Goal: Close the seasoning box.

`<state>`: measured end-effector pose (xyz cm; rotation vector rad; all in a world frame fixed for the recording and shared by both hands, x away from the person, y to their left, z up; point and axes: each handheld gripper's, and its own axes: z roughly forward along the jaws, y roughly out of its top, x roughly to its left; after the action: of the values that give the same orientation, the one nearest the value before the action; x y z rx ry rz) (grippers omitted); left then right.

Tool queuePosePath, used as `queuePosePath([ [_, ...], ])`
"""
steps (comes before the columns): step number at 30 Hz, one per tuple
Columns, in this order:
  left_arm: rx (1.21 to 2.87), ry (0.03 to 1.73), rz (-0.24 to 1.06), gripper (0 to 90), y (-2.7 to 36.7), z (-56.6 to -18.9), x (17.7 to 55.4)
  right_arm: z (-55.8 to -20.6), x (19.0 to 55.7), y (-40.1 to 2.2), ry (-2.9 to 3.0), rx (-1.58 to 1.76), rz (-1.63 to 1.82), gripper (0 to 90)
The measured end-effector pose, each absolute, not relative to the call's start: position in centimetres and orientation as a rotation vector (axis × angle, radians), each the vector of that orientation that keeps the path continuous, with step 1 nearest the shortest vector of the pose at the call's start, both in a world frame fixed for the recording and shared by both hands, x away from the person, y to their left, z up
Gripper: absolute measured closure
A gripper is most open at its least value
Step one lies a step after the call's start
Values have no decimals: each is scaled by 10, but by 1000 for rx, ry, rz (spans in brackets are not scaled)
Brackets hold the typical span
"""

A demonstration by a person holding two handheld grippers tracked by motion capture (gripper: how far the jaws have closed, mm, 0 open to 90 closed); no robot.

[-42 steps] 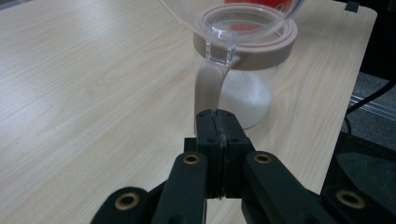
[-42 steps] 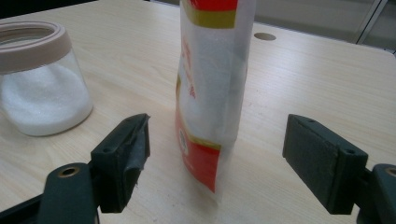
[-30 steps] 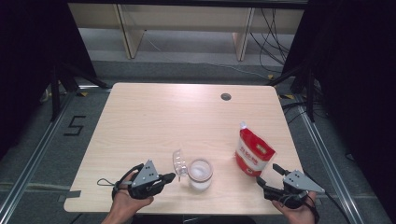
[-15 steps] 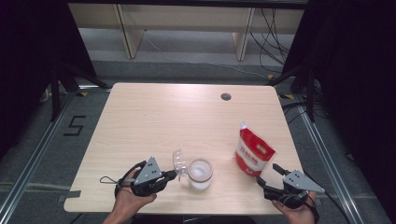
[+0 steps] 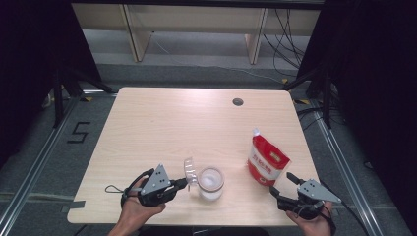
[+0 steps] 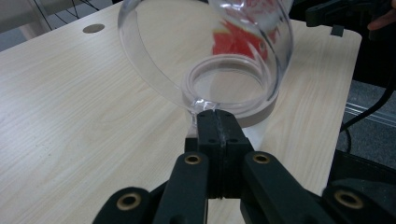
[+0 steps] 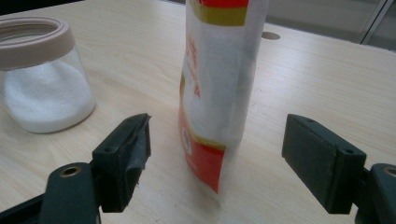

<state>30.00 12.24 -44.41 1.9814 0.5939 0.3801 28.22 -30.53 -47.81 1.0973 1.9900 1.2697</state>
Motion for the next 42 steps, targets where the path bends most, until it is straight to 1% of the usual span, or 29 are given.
queuePosePath([
  [1,1978,594,368,893,122,-445,300,-478,283,-306,1992,1084,1265,245],
  [4,1995,558,386,892,120,-444,302,-478,282,-305,1989,1096,1269,244],
  [5,1979,593,374,892,118,-445,300,-478,282,-305,1989,1096,1269,244],
  [7,1991,555,379,891,118,-444,301,-478,282,-305,1989,1097,1270,244],
  [8,1981,580,361,891,116,-445,300,-478,282,-305,1989,1096,1270,244],
  [9,1988,554,374,890,116,-444,301,-478,282,-305,1989,1096,1271,244],
  [12,1994,564,372,884,114,-445,300,-478,282,-305,1990,1094,1270,244],
  [16,1992,560,372,863,114,-444,300,-478,282,-305,1987,1103,1266,242],
  [17,1982,582,354,855,114,-445,300,-478,282,-305,1985,1094,1262,242],
  [18,1989,562,364,842,116,-445,301,-478,282,-305,1985,1095,1263,242],
  [19,1973,591,344,829,116,-446,300,-478,282,-305,1985,1094,1262,242],
  [22,1962,608,310,752,120,-448,301,-478,283,-305,1985,1090,1269,242],
  [24,1949,629,292,674,123,-450,302,-478,281,-304,1983,1113,1267,242],
  [25,1944,637,279,653,125,-451,302,-478,281,-303,1983,1124,1269,241],
  [26,1947,628,287,623,126,-452,302,-478,283,-305,1978,1066,1256,239],
  [29,1936,662,283,523,130,-455,303,-478,283,-304,1978,1090,1265,238],
  [34,1933,703,299,408,136,-459,303,-478,284,-303,1980,1075,1271,235],
  [35,1933,707,296,393,136,-459,303,-478,284,-303,1981,1072,1268,234],
  [36,1952,677,310,381,138,-460,304,-478,284,-303,1980,1074,1269,234],
  [39,1936,714,282,354,138,-463,302,-478,283,-302,1986,1093,1271,234],
  [42,1939,715,282,339,140,-464,301,-478,283,-302,1986,1095,1270,233],
])
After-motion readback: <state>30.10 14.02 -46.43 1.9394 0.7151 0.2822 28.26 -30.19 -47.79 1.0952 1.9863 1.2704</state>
